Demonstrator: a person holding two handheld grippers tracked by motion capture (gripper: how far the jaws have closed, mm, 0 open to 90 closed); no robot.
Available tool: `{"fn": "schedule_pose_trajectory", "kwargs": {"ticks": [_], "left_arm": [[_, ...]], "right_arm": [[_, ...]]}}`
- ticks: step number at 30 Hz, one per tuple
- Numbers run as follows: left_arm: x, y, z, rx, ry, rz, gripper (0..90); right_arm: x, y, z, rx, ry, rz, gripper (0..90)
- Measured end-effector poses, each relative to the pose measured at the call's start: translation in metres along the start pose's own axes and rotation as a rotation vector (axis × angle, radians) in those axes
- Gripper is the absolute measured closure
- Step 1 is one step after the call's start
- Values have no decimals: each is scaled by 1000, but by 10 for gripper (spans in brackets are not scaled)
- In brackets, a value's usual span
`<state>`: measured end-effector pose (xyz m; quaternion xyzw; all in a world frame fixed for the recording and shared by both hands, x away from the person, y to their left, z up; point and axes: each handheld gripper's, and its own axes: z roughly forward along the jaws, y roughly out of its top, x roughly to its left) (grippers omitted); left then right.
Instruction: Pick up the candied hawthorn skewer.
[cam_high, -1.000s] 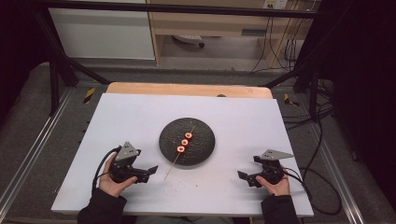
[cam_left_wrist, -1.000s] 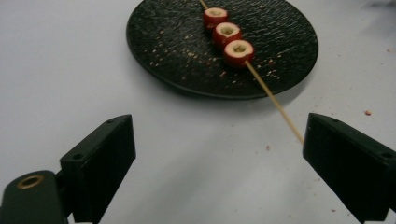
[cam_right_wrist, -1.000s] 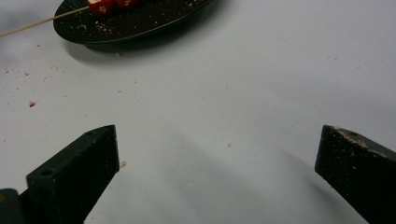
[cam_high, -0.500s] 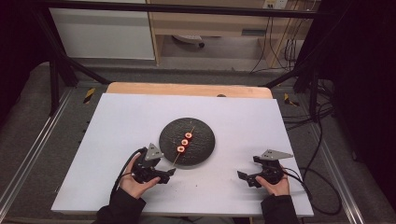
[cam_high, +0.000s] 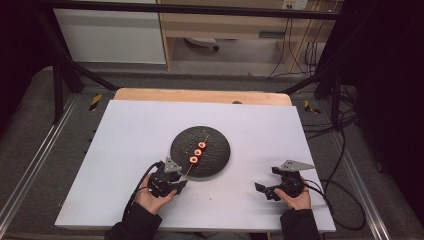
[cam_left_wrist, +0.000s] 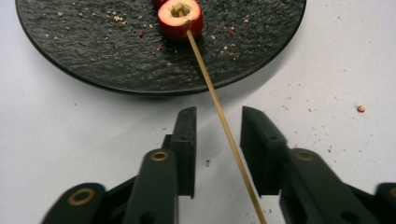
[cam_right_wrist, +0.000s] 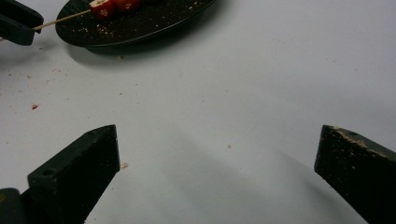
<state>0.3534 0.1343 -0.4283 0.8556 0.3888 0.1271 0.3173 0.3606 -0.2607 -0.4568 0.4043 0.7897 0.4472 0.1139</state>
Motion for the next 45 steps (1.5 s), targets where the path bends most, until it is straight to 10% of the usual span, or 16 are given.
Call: {"fn": "schedule_pose_trajectory", "kwargs": {"ticks": [13,45], "left_arm": [[-6,4,5,10,46,-41,861],[24,-28,-28,-210,-64,-64,882]], "right_arm": [[0,0,1,-3,13,7,14],[2,1,1,-5,8,11,7]]}}
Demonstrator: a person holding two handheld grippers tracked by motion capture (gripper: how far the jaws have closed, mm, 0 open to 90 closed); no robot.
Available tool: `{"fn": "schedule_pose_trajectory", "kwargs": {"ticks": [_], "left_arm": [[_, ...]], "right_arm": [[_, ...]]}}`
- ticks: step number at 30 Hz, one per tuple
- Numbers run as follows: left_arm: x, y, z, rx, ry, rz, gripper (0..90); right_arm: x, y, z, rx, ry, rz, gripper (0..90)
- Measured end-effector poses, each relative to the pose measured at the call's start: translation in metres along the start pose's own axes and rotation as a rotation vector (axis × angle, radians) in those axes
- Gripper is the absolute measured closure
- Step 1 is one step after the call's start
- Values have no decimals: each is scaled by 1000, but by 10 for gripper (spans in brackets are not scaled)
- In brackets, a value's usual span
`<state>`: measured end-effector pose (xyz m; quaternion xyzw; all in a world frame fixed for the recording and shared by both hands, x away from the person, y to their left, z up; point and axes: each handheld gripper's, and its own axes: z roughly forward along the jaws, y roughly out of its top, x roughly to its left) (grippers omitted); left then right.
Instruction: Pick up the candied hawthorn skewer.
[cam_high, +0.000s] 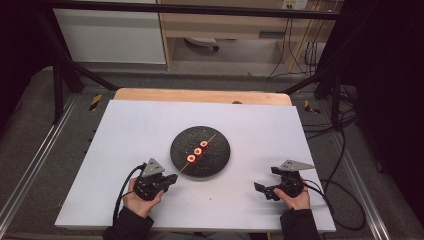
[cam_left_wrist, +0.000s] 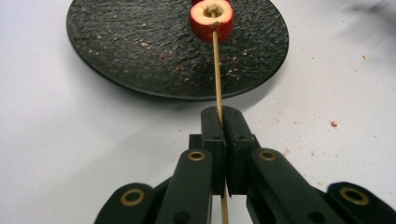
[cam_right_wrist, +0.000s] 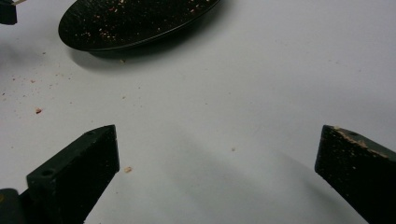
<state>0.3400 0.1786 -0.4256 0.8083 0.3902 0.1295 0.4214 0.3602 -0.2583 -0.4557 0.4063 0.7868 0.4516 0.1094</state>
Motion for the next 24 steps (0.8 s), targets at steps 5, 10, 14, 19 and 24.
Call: {"fn": "schedule_pose_trajectory", "kwargs": {"ticks": [5,10,14,19,24], "left_arm": [[10,-8,-10,-42,-12,-7,882],[15,-13,-20,-81,-9,-9,882],[17,-16,-23,-95,-5,-3,882],[15,-18,-23,-104,-7,8,882],[14,-18,-22,-112,-10,9,882]], "right_arm": [[8,5,2,-18,17,-5,6],[13,7,5,-28,31,3,6],[19,12,9,-29,36,-7,5],[28,19,13,-31,34,-4,6],[41,29,16,-36,31,-21,5]]}}
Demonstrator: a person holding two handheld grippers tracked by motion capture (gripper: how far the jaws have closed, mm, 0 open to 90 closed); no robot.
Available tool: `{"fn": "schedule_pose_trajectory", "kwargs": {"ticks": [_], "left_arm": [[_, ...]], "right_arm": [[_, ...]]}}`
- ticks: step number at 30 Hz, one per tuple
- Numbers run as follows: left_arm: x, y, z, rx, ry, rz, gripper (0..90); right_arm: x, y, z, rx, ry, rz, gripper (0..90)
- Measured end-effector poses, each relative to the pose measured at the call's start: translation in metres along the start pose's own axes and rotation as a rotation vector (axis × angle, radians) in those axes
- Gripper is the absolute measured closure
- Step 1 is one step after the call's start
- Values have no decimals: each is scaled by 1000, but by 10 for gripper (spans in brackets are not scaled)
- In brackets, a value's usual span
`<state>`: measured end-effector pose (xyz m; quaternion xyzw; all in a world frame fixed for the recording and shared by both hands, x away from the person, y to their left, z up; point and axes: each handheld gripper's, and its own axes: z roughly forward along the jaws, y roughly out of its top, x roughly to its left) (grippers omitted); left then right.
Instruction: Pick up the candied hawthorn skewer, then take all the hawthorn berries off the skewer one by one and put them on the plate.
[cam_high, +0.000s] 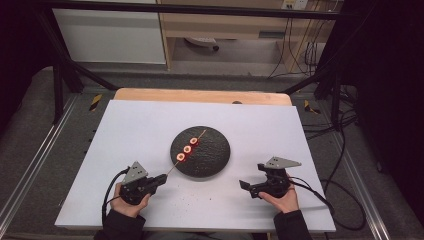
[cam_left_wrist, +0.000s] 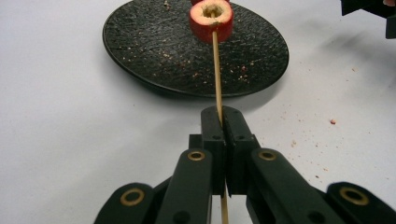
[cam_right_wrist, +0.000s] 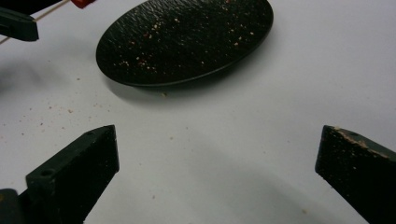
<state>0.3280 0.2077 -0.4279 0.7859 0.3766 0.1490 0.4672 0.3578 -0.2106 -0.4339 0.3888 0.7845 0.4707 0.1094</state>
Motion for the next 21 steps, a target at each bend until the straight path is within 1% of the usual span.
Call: {"fn": "schedule_pose_trajectory", "kwargs": {"ticks": [3,5,6,8,10,13,17,18,19,21], "left_arm": [[-1,0,-1,-3,-6,2,882],[-2,0,-1,-10,-8,3,882],[-2,0,-2,-15,-9,0,882],[-3,0,-2,-16,-9,0,882],[-4,1,-2,-15,-10,2,882],[-5,0,-1,-18,-12,6,882],[-5,1,-2,-29,-4,11,881],[-5,1,-3,-33,-3,12,882],[-5,1,-3,-38,-2,12,882],[-6,1,-4,-41,-2,11,882]], "right_arm": [[4,4,1,-2,-5,-1,6],[10,10,5,-12,6,2,6],[12,12,6,-8,9,4,6],[13,15,7,-10,9,7,6],[18,22,11,-18,15,9,6],[21,27,14,-25,27,19,7],[28,40,22,-39,33,12,9],[28,40,22,-39,33,12,9],[31,44,26,-49,45,17,13],[33,47,29,-52,49,15,15]]}}
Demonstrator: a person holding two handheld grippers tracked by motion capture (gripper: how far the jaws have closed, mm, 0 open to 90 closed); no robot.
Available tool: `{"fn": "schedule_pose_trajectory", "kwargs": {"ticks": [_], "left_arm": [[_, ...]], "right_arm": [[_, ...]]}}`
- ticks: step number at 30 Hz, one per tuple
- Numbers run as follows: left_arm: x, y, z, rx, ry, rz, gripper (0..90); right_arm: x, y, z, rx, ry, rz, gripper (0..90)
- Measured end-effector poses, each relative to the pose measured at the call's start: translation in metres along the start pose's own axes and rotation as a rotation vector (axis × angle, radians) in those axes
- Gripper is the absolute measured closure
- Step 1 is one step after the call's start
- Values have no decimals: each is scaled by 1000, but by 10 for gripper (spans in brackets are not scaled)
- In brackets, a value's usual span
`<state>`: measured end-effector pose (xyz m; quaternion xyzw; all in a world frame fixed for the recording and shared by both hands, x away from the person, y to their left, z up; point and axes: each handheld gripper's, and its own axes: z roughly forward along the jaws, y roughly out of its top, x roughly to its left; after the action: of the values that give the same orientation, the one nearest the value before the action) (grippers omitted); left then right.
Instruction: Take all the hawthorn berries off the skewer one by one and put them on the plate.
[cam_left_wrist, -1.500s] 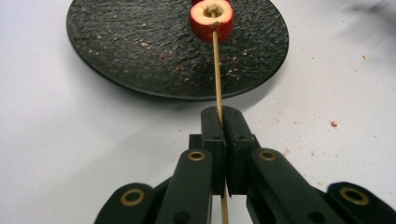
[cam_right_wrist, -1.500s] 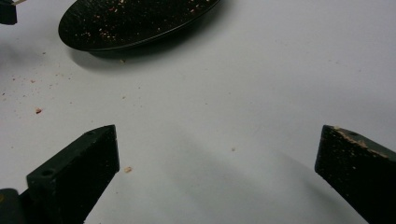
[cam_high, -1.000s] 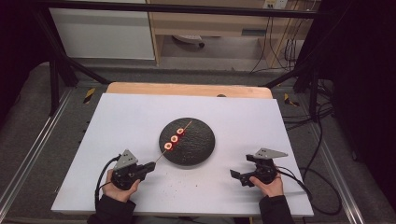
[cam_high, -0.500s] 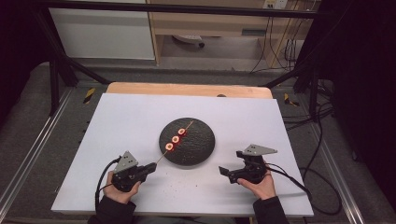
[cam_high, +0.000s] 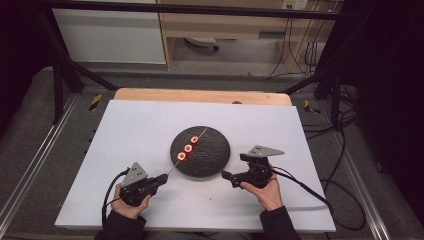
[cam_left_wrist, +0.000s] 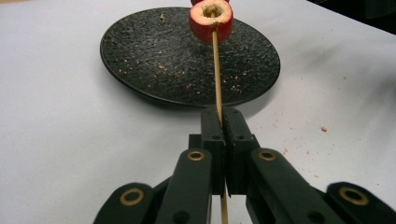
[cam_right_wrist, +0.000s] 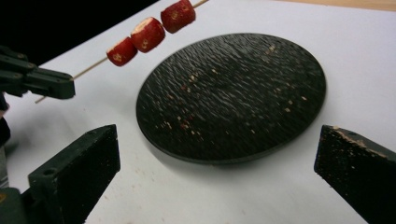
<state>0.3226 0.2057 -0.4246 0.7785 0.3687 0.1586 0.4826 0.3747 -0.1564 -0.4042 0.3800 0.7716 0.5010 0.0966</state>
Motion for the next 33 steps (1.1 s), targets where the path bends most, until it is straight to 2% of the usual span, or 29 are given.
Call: {"fn": "schedule_pose_trajectory", "kwargs": {"ticks": [5,14,23,29,33], "left_arm": [[-2,-1,1,-2,0,8,882],[-3,0,1,-10,0,12,882],[-6,-1,2,-8,-8,16,882],[-9,-1,2,-7,-12,27,882],[-10,-1,2,-6,-14,28,882]], "right_arm": [[6,9,15,2,17,21,25],[14,29,37,-47,65,76,101],[15,43,52,-77,63,104,148],[14,46,60,-85,59,128,183],[12,48,65,-98,67,157,242]]}}
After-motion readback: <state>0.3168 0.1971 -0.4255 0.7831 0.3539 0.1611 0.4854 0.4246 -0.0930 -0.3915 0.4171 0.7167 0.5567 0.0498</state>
